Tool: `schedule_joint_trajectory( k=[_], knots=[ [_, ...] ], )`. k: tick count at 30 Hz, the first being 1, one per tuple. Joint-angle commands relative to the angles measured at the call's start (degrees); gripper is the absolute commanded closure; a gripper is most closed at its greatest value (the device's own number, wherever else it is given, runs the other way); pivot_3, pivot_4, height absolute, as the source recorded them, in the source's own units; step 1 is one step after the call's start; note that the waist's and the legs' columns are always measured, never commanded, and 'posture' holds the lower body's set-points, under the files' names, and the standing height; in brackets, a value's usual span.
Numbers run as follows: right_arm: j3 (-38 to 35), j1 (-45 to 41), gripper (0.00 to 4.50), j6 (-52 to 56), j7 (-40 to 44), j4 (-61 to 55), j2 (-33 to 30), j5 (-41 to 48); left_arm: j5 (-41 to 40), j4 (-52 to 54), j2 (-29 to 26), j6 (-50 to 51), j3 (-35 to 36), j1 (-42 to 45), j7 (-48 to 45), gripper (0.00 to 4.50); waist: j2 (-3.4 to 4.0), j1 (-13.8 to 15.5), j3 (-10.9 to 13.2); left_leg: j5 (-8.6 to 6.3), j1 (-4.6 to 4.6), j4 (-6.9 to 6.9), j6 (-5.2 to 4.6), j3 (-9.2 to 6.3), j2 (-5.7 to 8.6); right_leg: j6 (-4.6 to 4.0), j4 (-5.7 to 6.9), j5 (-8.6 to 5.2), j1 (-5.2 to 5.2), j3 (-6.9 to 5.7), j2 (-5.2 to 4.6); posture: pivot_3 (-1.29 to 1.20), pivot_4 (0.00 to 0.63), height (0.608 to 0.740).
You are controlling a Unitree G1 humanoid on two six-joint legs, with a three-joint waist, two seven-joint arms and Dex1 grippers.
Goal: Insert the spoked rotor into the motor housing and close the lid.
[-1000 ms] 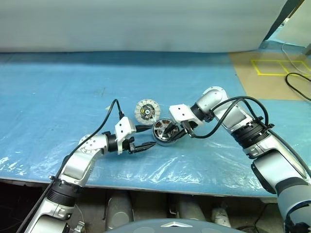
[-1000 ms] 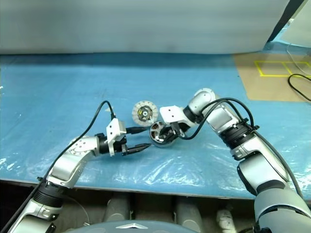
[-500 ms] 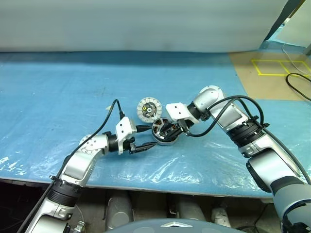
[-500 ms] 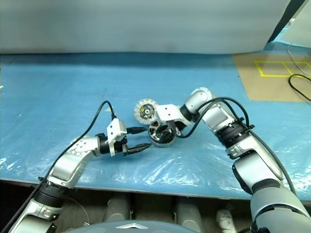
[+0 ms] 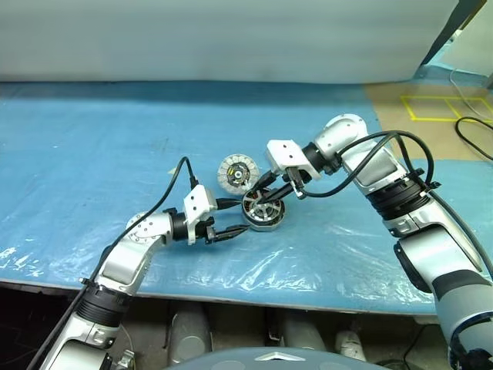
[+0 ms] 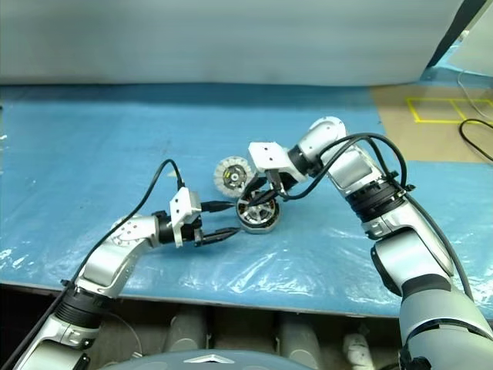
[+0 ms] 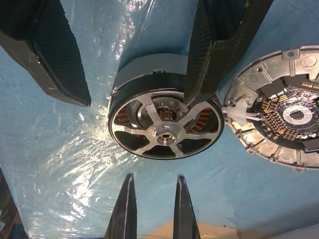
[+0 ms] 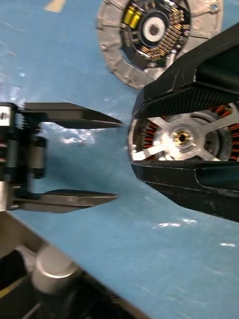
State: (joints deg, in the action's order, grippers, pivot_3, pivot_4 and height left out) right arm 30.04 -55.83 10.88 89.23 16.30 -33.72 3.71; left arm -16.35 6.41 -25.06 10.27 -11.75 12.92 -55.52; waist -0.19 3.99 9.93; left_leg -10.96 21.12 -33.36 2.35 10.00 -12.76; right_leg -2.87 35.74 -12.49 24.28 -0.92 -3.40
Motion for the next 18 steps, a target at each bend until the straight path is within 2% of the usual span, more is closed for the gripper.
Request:
schedule_joint_trajectory(
  k=[1, 9, 13, 15, 16, 18],
  knots=[
    [0.6, 0.3, 3.2, -4.9, 1.8, 2.8, -0.1, -2.4, 0.0, 0.7, 0.0, -0.8, 0.0, 0.7, -0.2, 1.36, 0.0, 0.0, 0.0, 0.0, 0.02, 0.0, 0.0, 0.0, 0.0, 0.0, 0.0, 0.0, 0.0, 0.0, 0.0, 0.0, 0.15, 0.74],
    [0.2, -1.1, 3.2, -8.4, 2.4, 6.9, 0.9, -3.7, 0.2, 1.4, 0.2, -0.6, -0.3, -0.1, 0.3, 1.36, 0.0, -0.2, 0.0, 0.01, 0.01, 0.01, -0.06, 0.0, -0.03, 0.0, 0.01, 0.0, 0.03, 0.0, 0.03, 0.0, 0.15, 0.74],
    [0.0, -1.7, 2.3, -9.5, 2.7, 8.0, 1.0, -3.8, 0.2, 1.2, 0.2, -0.6, -0.2, -0.1, 0.4, 1.36, 0.0, -0.1, 0.0, 0.01, 0.01, -0.01, -0.05, 0.0, -0.02, 0.0, 0.02, 0.0, 0.03, 0.0, 0.02, 0.0, 0.15, 0.74],
    [0.0, -1.9, 1.58, -9.4, 2.5, 8.1, 1.1, -3.9, 0.2, 1.1, 0.2, -0.7, -0.2, 0.0, 0.4, 1.36, 0.0, -0.1, 0.0, 0.01, 0.01, -0.01, -0.05, 0.0, -0.02, 0.0, 0.02, 0.0, 0.03, 0.0, 0.02, 0.0, 0.15, 0.74],
    [-0.1, -2.0, 1.37, -9.2, 2.5, 8.1, 1.2, -3.9, 0.2, 1.1, 0.2, -0.7, -0.2, 0.0, 0.4, 1.36, 0.0, -0.1, 0.0, 0.01, 0.02, -0.01, -0.05, 0.0, -0.02, 0.0, 0.02, 0.0, 0.03, 0.0, 0.02, 0.0, 0.15, 0.74],
    [-0.1, -2.1, 1.37, -9.4, 2.4, 8.2, 1.3, -4.0, 0.2, 1.0, 0.3, -0.7, -0.2, 0.0, 0.3, 1.36, 0.0, -0.1, 0.0, 0.01, 0.02, -0.01, -0.06, 0.0, -0.03, 0.0, 0.01, 0.0, 0.03, 0.0, 0.03, 0.0, 0.15, 0.74]
  ],
)
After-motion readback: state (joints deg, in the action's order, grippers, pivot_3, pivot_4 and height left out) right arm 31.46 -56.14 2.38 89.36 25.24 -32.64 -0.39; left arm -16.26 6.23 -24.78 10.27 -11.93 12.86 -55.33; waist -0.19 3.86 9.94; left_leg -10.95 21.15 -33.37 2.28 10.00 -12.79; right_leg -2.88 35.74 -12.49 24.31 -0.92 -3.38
